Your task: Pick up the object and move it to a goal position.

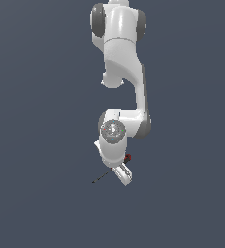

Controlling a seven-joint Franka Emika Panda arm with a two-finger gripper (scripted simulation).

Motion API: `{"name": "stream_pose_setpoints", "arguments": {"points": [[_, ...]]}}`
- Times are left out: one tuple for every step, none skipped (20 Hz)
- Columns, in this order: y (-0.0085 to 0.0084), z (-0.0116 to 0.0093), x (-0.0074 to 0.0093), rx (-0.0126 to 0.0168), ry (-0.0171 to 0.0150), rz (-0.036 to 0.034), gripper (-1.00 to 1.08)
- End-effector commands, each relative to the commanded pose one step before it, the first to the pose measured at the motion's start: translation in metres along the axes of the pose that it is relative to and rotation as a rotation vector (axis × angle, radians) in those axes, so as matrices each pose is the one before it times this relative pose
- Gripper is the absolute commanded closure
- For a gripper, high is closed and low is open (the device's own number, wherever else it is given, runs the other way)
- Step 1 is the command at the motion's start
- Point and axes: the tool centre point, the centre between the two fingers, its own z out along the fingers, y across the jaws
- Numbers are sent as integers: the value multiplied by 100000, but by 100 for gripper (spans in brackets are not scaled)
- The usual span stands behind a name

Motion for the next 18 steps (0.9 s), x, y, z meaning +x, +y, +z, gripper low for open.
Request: {"name": "stream_pose_setpoints", "arguments": {"points": [[49,1353,-58,-65,-45,95,-92],[18,362,19,5,5,69,-92],[-15,278,-10,0,0,0,-92],[9,182,41,3,11,68,-92],[-25,99,14,0,0,0,-92],[-30,10,27,0,0,0,-92],[-29,-57,31,0,0,0,-92],[-38,-31,-27,-11,18,-66,-92],[0,0,0,0,0,0,108],[0,0,0,0,0,0,108],[0,0,0,0,0,0,108],[0,0,0,0,0,0,108],[0,0,0,0,0,0,108],[0,0,0,0,0,0,108],[0,0,0,0,0,0,108],[0,0,0,0,0,0,108],[0,0,0,0,0,0,108],[0,0,0,0,0,0,108]]}}
